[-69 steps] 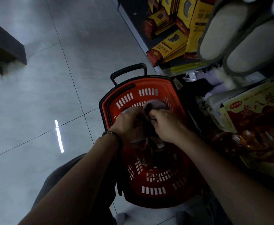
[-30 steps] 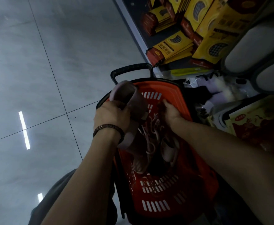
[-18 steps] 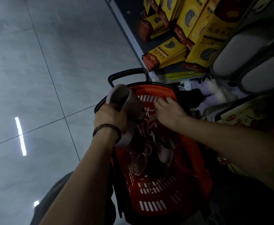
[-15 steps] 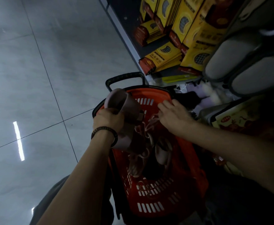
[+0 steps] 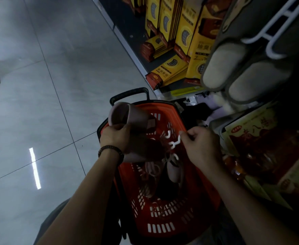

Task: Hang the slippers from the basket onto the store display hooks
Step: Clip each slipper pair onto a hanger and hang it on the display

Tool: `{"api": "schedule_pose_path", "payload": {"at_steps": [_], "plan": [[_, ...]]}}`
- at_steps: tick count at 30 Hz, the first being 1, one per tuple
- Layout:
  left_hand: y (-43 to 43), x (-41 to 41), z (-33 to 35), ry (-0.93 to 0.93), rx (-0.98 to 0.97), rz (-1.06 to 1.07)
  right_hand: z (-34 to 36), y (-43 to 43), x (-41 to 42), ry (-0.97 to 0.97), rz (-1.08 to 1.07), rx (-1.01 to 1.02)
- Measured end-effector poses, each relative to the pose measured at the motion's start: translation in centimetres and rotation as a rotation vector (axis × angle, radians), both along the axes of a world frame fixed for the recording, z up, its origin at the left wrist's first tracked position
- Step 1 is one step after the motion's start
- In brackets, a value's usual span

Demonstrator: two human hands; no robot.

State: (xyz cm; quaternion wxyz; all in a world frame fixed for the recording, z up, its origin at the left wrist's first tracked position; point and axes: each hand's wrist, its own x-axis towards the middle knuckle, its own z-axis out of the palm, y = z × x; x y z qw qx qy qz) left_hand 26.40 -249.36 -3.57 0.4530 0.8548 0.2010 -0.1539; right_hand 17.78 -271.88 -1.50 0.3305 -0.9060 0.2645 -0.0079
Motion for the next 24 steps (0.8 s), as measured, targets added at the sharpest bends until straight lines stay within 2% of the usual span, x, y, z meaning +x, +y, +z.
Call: {"api": "schedule_pose_path", "payload": {"at_steps": [2, 5, 8, 16, 19, 24], "plan": [[-0.6, -0.4, 0.4, -0.007, -0.02, -0.008, 0.1, 0.2, 0.1, -0.076, -0.092, 0.136], [-1.5, -0.8, 0.8, -0.007, -0.05, -0.035, 0.2, 1.2, 0.3, -0.17, -0.185, 0.49], [-2.7, -1.5, 1.1, -0.012, -0.098, -0.046, -0.2, 2.8, 0.8, -0.199, -0.14, 0.627], [-5.6, -4.4, 1.9, 0.036, -0.357, 0.008, -2.5, 5.5, 1.1, -0.125, -0.021, 0.624], [-5.9, -4.9, 1.7, -0.005, -0.368, 0.038, -3.2, 6.0, 1.0, -0.089, 0.063, 0.547], [-5.7, -5.0, 1.5, -0.03, -0.327, 0.046, -3.1, 5.8, 0.8, -0.103, 0.181, 0.583]]}}
